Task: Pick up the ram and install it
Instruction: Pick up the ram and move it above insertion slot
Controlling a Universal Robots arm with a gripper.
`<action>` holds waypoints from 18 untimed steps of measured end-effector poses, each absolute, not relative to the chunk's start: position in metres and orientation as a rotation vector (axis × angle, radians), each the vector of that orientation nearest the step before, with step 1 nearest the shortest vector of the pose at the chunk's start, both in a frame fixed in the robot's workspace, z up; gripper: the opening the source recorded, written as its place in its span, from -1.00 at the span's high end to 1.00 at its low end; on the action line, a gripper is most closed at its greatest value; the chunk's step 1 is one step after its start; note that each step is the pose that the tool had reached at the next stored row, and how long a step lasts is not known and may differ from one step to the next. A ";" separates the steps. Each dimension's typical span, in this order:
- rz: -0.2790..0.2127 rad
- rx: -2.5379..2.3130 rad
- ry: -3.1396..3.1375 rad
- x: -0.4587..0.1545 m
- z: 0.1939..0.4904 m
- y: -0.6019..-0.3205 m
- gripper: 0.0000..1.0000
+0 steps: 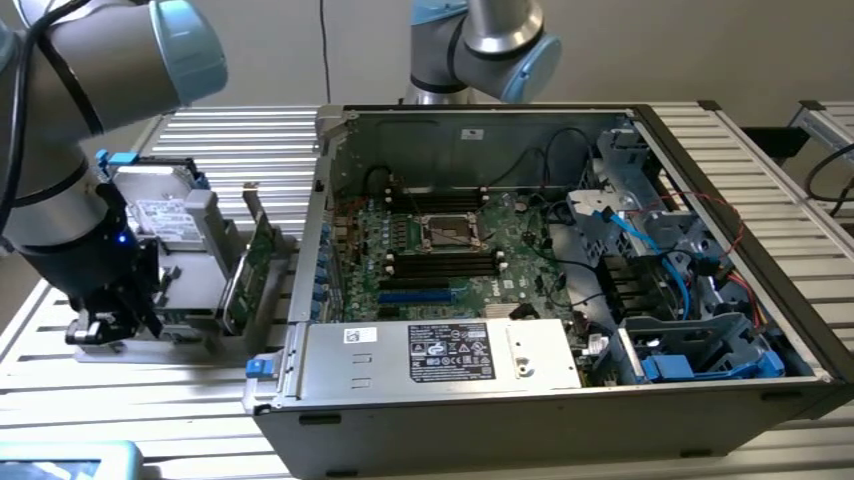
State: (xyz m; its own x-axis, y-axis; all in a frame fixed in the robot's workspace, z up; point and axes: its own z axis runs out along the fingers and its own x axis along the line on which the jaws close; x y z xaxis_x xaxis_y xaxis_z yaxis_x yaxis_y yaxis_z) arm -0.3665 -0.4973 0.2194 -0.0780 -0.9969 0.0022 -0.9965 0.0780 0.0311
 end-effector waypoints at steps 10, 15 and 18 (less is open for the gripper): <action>-0.031 2.125 -2.281 -0.368 0.265 -0.497 0.73; -0.024 2.149 -2.255 -0.369 0.287 -0.498 0.73; -0.024 2.164 -2.240 -0.369 0.299 -0.499 0.73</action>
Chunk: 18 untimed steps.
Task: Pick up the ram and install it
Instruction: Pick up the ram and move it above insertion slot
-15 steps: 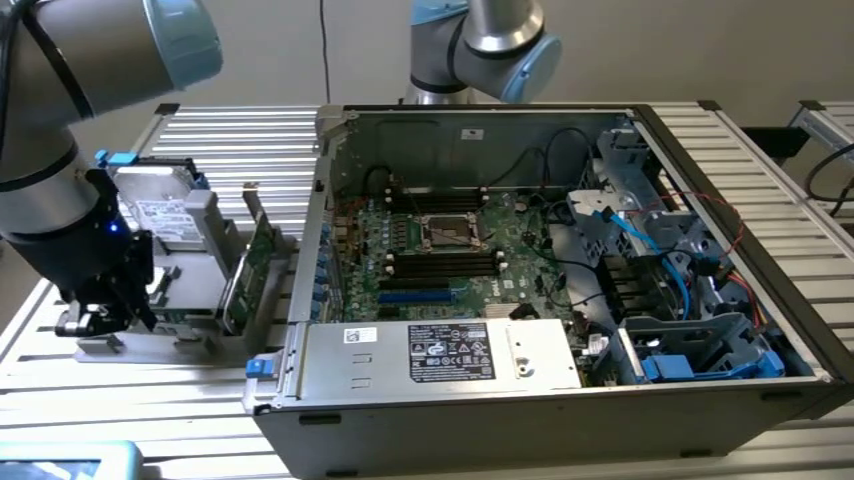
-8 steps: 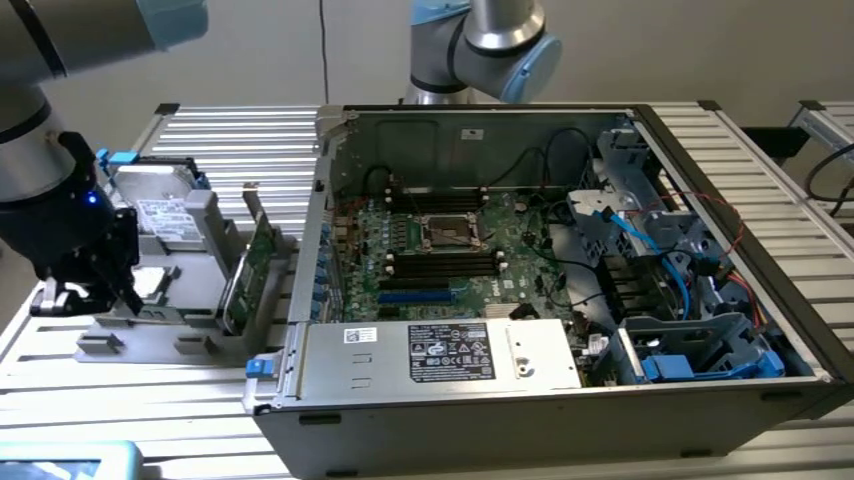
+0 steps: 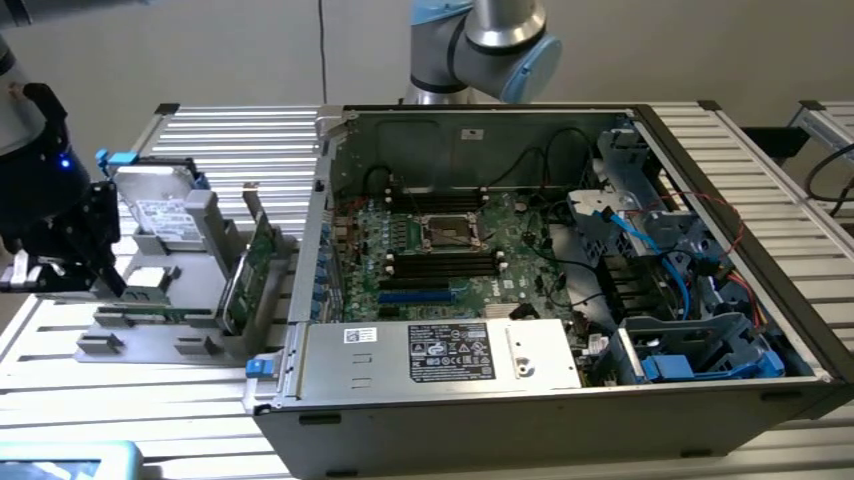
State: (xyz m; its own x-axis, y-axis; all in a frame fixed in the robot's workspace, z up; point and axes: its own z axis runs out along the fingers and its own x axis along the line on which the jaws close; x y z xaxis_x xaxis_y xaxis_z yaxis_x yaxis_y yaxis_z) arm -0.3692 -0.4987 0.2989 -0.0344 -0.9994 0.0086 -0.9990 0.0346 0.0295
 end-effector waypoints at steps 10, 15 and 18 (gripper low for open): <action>-0.026 2.193 -2.214 -0.360 0.340 -0.509 0.73; -0.029 2.198 -2.207 -0.349 0.356 -0.511 0.73; -0.031 2.202 -2.204 -0.342 0.363 -0.512 0.73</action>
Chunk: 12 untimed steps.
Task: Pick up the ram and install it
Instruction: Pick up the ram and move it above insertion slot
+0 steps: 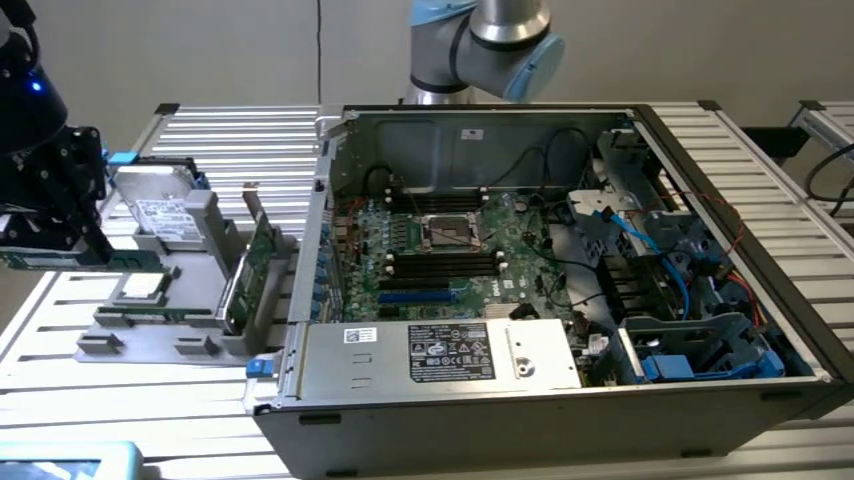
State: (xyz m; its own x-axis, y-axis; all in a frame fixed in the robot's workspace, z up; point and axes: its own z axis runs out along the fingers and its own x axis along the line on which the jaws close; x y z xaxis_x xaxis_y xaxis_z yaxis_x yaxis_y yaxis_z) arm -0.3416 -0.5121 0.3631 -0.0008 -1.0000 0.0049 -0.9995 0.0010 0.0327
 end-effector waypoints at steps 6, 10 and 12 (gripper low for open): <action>-0.031 2.205 -2.200 -0.321 0.365 -0.512 0.73; -0.031 2.208 -2.197 -0.304 0.366 -0.512 0.73; -0.033 2.210 -2.197 -0.299 0.371 -0.513 0.73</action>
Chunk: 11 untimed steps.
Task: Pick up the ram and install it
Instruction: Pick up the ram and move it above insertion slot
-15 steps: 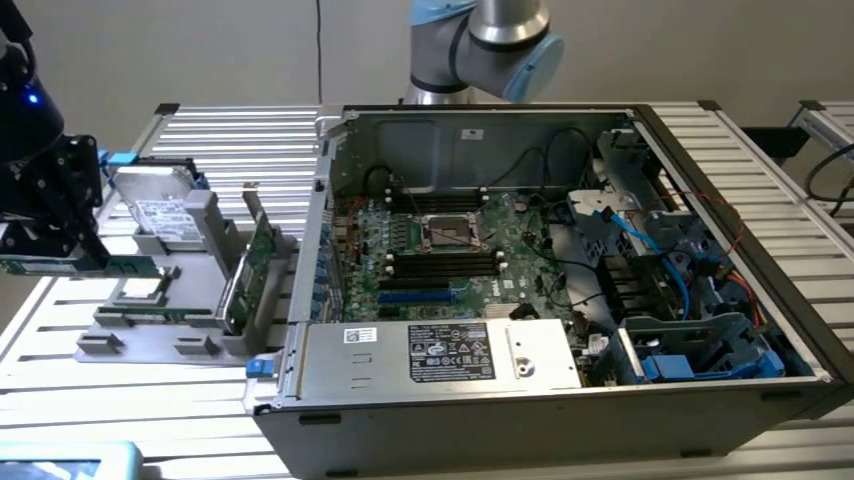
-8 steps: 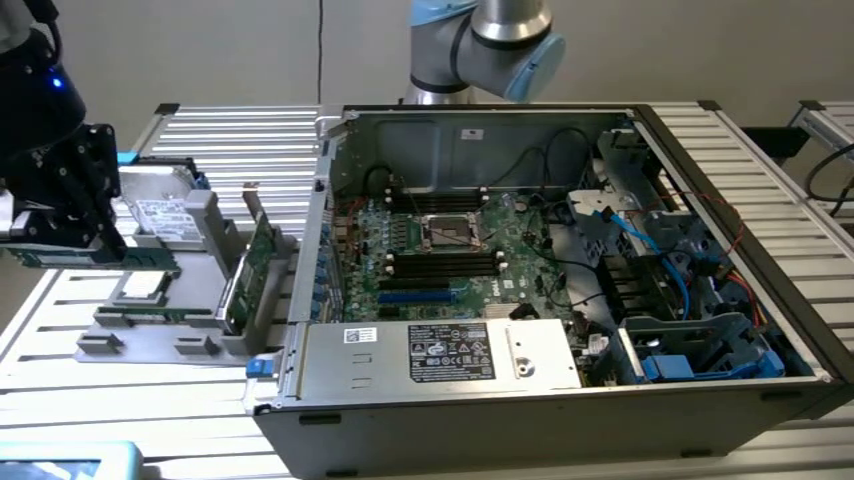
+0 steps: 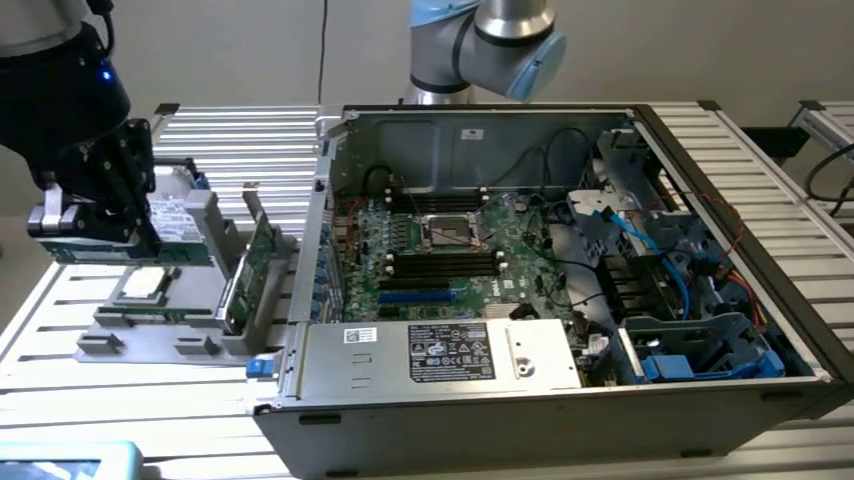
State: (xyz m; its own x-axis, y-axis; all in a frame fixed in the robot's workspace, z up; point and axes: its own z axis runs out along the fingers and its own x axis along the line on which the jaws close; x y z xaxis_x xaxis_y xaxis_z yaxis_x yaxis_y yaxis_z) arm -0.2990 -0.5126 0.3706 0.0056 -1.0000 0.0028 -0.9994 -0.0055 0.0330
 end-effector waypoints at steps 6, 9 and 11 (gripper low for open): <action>-0.041 2.215 -2.199 -0.283 0.385 -0.514 0.73; -0.041 2.216 -2.197 -0.270 0.388 -0.514 0.73; -0.041 2.217 -2.196 -0.261 0.388 -0.514 0.73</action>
